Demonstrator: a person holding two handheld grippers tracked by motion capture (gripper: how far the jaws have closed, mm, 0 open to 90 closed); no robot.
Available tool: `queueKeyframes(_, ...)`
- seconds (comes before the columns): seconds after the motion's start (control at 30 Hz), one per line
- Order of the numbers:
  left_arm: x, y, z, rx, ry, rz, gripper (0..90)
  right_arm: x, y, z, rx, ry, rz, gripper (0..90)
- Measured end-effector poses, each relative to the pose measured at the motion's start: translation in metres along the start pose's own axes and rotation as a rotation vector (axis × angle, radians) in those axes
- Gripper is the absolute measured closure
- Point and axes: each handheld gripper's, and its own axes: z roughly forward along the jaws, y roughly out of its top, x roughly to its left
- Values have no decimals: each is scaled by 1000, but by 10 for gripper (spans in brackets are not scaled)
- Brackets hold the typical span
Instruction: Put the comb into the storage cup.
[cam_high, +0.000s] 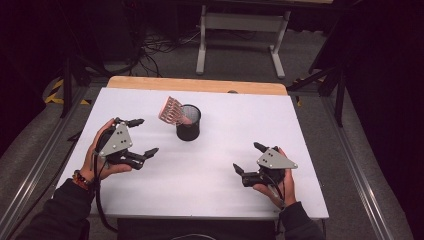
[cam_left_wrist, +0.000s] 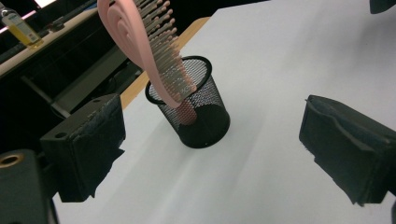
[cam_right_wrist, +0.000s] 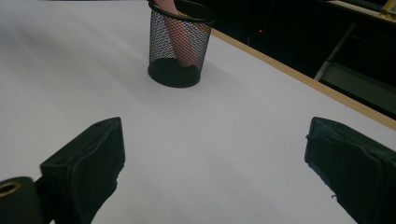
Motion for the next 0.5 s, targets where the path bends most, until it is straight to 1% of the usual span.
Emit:
queueKeyframes(0.07,-2,-4,0,-2,1,-3,85,0,0,-1,-3,-3,-1,62)
queueKeyframes(0.13,-3,-7,0,-3,4,-5,87,1,0,-1,-2,-13,-13,64)
queueKeyframes(0.2,-6,-10,0,0,14,-8,87,1,0,-1,-7,-14,-16,67)
queueKeyframes(0.3,-9,-16,0,-7,5,-21,87,2,1,-1,-9,-15,-19,67)
queueKeyframes(0.33,-11,-18,0,-2,7,-21,86,2,1,-1,-9,-15,-19,67)
queueKeyframes(0.5,-15,-27,0,-5,8,-36,80,3,1,-1,-5,-15,-28,67)
